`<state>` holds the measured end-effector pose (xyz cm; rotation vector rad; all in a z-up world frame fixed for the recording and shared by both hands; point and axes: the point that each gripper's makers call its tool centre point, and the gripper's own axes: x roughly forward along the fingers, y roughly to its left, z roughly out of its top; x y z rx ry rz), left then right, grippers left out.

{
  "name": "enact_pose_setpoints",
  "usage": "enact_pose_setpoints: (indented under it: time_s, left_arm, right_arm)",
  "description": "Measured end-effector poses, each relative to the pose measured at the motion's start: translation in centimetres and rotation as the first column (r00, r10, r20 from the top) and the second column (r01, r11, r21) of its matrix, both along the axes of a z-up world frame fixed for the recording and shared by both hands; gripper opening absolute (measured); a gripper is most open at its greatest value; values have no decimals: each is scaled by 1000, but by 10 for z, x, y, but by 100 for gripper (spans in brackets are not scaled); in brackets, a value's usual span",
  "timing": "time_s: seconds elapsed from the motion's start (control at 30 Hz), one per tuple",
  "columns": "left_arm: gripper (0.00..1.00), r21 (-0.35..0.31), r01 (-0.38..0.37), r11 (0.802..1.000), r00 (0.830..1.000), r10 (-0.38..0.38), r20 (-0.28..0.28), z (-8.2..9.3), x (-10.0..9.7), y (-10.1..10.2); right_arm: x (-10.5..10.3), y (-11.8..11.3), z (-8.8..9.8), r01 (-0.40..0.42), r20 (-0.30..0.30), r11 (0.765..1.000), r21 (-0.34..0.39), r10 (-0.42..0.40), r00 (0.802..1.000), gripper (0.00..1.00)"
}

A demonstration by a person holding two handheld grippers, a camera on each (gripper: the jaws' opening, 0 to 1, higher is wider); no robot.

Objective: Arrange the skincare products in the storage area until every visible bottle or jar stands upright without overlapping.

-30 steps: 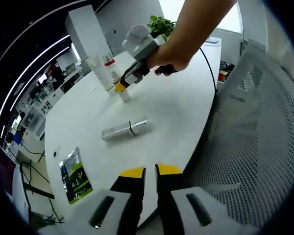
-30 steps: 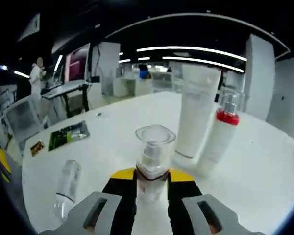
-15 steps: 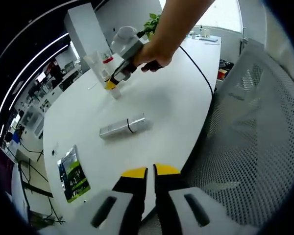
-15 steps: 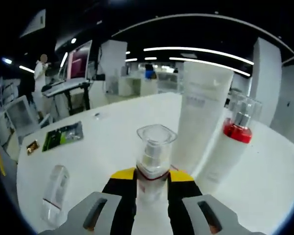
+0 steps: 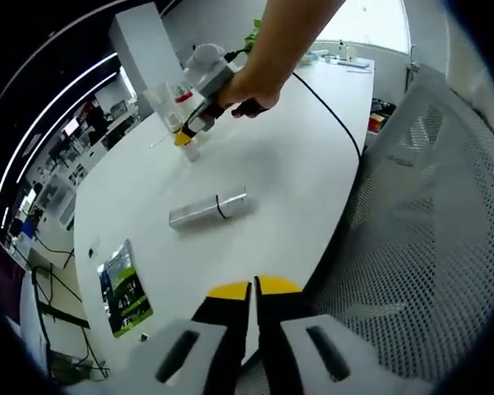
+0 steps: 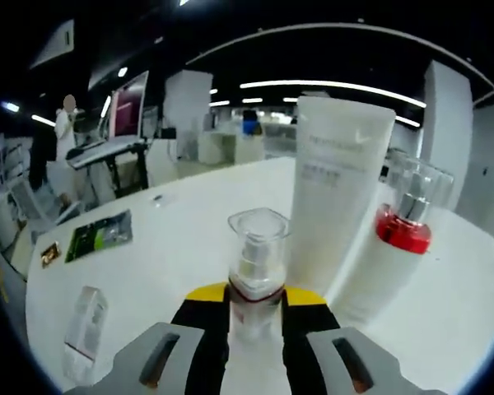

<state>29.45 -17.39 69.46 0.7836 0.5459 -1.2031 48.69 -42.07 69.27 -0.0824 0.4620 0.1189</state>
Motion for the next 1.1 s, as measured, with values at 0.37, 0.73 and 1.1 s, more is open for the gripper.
enact_pose_setpoints:
  time_s: [0.37,0.73,1.1]
  left_arm:
    - [0,0,-6,1000,1000,6,4,1,1,1]
    - [1,-12,6,1000,1000,-6,-13,2,-3,-2]
    - [0,-15,-12,1000,1000,12,-10,3,1,0]
  right_arm:
    - [-1,0,-1,21,-44,1000,3,-21,999,25]
    - [-11,-5,-3,49,-111,999,-1,-49,993,31]
    - [-15,-16,-7,89,-163,995,-32,-93,982,25]
